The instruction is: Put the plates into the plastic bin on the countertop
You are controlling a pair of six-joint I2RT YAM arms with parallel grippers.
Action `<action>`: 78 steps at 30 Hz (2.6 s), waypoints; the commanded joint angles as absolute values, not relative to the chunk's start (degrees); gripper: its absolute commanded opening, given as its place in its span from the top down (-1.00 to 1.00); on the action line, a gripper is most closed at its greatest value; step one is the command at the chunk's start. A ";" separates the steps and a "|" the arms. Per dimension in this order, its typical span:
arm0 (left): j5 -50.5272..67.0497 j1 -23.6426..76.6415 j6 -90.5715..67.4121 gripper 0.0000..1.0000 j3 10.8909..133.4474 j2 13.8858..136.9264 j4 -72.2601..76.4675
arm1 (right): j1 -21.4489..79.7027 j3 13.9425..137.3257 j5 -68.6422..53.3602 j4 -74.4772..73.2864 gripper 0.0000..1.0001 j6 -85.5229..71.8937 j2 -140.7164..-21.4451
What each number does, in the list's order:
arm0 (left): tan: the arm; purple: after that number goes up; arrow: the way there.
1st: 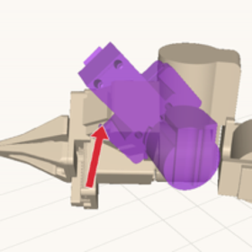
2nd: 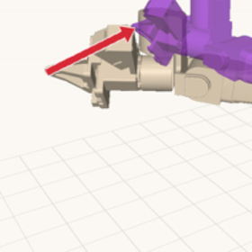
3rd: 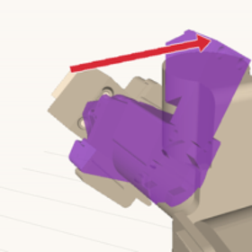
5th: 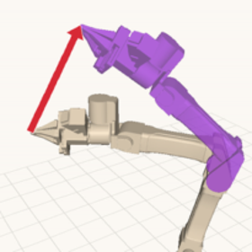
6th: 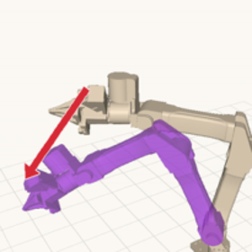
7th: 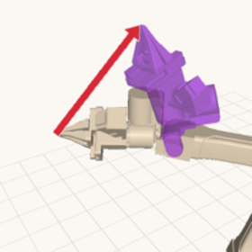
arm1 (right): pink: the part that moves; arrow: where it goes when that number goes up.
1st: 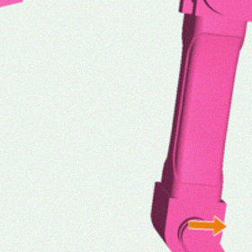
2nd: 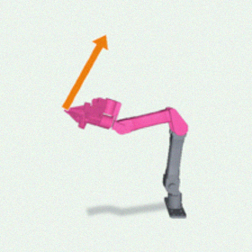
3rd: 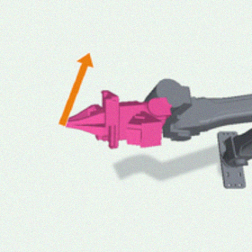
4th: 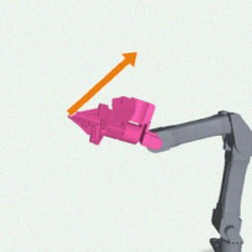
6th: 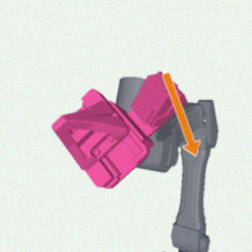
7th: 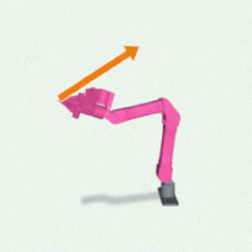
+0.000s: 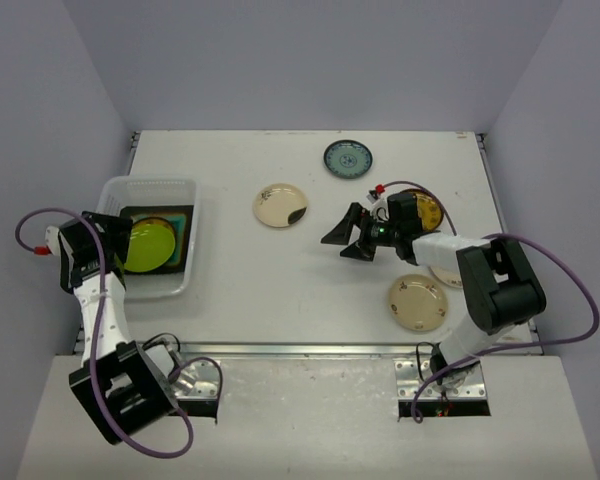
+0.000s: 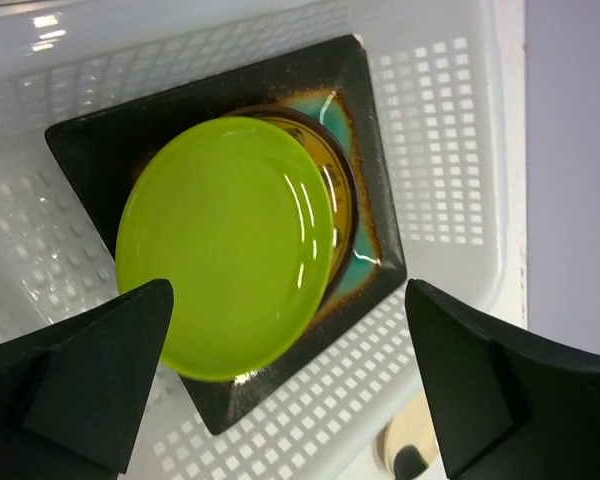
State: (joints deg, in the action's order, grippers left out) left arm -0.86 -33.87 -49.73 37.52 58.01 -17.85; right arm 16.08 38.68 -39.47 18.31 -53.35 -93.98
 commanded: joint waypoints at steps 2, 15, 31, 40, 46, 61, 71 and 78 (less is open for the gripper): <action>11.81 -34.06 -43.36 -1.00 41.57 49.68 -17.15 | 17.36 46.91 -33.26 14.40 -0.98 -49.43 -100.43; 27.47 -11.94 -22.78 -1.00 40.72 42.64 -22.32 | 19.38 75.30 -26.23 13.68 -0.33 -58.67 -129.52; 28.20 -6.35 -21.83 -1.00 38.93 43.15 -20.65 | 21.80 71.91 -21.80 16.17 1.00 -59.16 -126.80; 31.27 5.30 -23.61 -1.00 43.41 54.02 -18.05 | 26.01 65.19 -27.19 -5.96 1.00 -35.32 -97.88; 31.16 9.31 -23.43 -0.93 45.19 60.30 -16.70 | 26.63 62.18 -44.56 -1.43 1.00 -37.37 -91.39; 10.97 5.94 -29.97 1.00 50.01 55.38 -20.70 | 25.87 53.21 -44.66 10.08 -0.98 -45.35 -86.87; 18.58 -37.78 -40.18 1.00 43.95 55.31 -20.41 | 19.09 43.13 -44.42 11.84 -0.97 -46.16 -81.00; 10.10 -40.43 -43.26 0.91 39.93 56.57 -17.18 | 16.52 40.72 -46.93 13.01 -0.98 -45.64 -80.18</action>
State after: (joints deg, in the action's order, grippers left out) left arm 12.96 -40.00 -40.32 40.67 57.58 -21.10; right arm 17.85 41.16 -44.85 9.72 -46.37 -82.29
